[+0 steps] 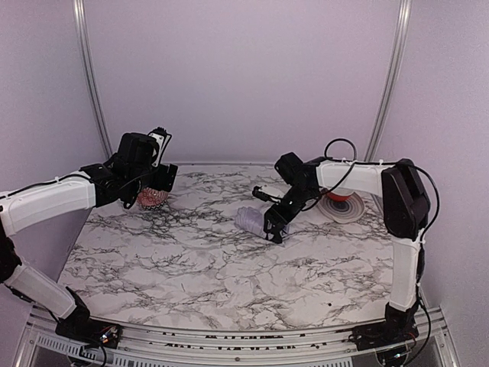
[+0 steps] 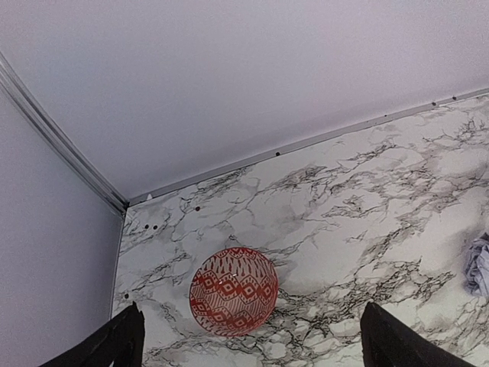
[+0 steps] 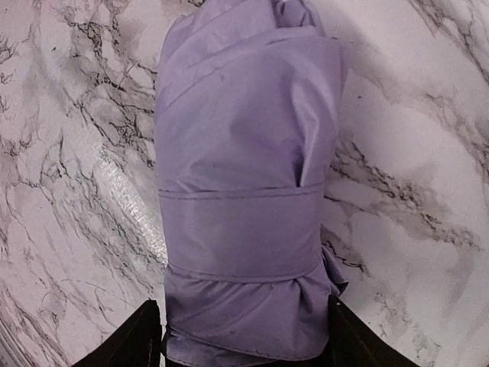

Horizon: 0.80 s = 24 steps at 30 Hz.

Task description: Put away the umbrella

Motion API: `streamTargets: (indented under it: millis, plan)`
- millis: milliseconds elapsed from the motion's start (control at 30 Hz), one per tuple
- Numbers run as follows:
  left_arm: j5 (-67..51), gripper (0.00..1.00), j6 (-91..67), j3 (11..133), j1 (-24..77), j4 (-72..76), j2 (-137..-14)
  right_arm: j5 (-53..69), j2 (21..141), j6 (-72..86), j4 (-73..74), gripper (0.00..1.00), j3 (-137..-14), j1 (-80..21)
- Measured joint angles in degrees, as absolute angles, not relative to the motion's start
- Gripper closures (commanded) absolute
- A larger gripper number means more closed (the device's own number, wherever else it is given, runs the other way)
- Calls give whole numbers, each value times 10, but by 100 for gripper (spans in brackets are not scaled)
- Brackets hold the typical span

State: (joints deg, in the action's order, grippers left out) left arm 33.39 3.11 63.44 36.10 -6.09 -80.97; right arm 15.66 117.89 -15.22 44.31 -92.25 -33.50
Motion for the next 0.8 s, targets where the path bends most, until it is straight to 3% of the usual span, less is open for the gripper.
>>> streamTargets:
  millis: [233,467,633,800]
  plan:
    - [329,1,33,634,361,-61,-810,234,1165,-114,426,49,-851,-332]
    - [324,1,35,634,361,-61,-810,296,1101,27,320,51,-725,-333]
    - [322,1,35,634,361,-61,-810,315,1042,209,121,54,-587,-347]
    - [319,1,35,634,361,-61,-810,310,1059,334,-20,50,-555,-355]
